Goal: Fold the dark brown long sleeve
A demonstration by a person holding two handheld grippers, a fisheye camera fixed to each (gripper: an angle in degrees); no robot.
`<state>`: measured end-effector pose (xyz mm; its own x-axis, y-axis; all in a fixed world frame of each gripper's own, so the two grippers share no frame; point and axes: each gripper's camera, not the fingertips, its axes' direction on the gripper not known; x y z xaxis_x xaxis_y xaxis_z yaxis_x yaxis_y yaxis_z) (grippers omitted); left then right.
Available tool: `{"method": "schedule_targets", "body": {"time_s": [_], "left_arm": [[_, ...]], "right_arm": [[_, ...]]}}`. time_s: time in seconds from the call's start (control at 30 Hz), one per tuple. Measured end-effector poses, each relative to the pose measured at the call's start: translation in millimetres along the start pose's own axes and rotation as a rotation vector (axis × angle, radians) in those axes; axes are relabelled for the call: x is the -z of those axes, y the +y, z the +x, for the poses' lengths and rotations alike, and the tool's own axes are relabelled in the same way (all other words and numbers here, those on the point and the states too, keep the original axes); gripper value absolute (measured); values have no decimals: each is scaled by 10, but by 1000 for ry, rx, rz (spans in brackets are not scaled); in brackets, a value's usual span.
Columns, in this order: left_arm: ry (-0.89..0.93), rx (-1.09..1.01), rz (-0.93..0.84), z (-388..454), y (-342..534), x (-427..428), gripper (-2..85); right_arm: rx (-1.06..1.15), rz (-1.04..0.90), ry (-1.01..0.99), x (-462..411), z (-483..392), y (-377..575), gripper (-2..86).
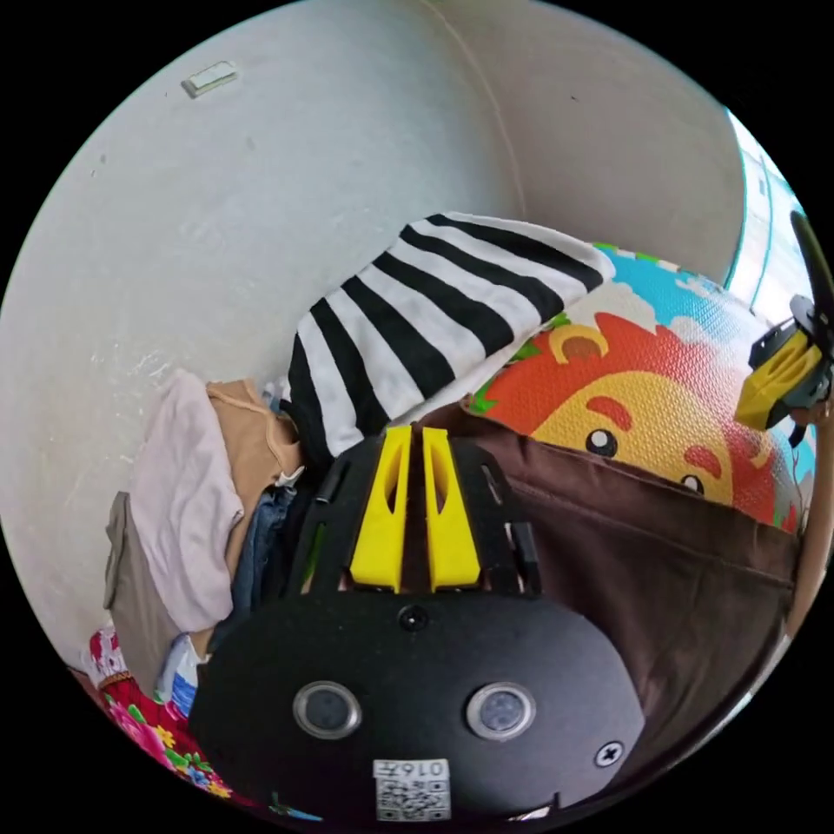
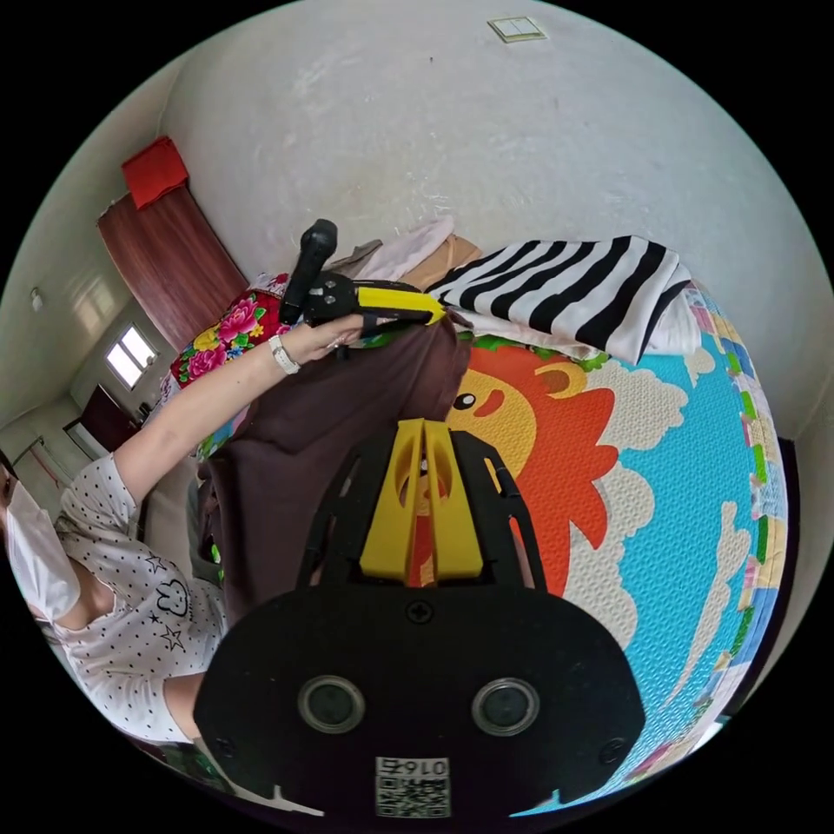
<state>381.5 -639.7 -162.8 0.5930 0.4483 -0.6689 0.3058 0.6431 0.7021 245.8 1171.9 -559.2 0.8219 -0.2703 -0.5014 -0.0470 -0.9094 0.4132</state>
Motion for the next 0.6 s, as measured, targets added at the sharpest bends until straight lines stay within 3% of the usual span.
{"method": "schedule_targets", "body": {"time_s": [0.13, 0.27, 0.47, 0.6], "left_arm": [[10, 127, -57, -163, 93, 85, 57], [-41, 250, 190, -381, 357, 655, -1], [222, 2, 19, -229, 495, 747, -9], [250, 40, -40, -94, 625, 692, -10]], "right_arm": [[-11, -18, 13, -98, -38, -4, 0], [-6, -69, 52, -264, -143, -40, 1], [104, -191, 77, -625, -478, -94, 0], [217, -271, 68, -862, -751, -81, -1]]}}
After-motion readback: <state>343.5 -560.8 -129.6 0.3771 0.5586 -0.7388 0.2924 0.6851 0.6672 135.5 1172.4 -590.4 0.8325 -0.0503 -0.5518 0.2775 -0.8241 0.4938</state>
